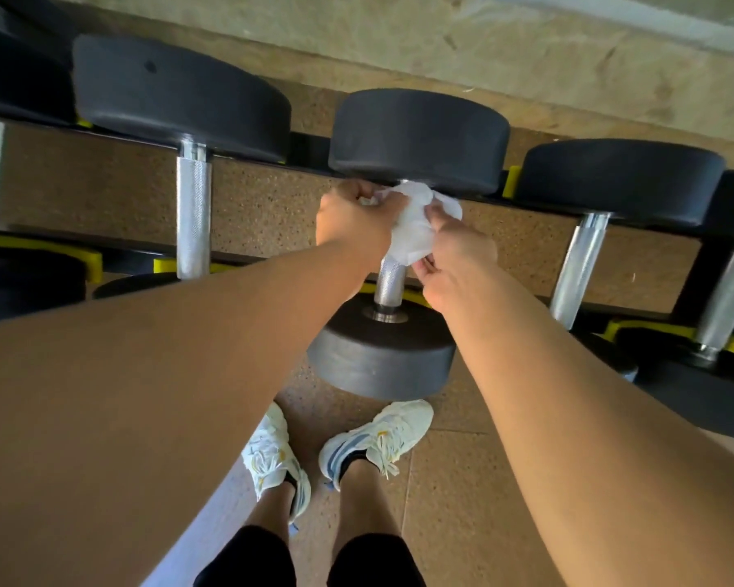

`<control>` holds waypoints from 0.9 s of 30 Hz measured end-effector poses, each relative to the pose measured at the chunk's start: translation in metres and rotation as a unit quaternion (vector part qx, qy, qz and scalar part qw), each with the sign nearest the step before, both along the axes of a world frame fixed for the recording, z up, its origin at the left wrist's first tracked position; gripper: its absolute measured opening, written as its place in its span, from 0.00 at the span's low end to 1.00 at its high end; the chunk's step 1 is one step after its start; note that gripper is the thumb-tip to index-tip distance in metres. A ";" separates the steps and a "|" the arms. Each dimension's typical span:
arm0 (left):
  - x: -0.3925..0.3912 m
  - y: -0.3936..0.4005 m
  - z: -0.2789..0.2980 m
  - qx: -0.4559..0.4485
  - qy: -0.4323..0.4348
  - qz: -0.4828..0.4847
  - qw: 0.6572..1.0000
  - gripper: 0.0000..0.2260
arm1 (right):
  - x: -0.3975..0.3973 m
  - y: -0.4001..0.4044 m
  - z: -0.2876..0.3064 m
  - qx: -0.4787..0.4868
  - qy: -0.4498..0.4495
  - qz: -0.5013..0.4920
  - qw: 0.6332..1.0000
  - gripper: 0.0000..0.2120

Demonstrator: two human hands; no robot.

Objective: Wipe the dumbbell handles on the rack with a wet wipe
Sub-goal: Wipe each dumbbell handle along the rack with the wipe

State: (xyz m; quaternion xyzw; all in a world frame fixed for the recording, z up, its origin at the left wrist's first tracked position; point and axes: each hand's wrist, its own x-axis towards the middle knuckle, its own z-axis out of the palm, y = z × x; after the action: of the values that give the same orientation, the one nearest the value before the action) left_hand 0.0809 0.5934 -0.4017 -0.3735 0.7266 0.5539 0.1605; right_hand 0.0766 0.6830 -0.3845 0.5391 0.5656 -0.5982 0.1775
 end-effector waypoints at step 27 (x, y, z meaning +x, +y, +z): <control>0.082 0.008 -0.001 -0.171 -0.143 0.315 0.923 0.18 | 0.057 0.058 -0.005 0.055 0.235 0.790 0.564 0.13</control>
State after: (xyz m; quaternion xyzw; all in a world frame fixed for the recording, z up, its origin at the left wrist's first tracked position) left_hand 0.1629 0.6014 -0.4030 -0.6798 0.6249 0.3835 0.0137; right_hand 0.1331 0.7410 -0.3894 -0.2736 0.8194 -0.2927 0.4100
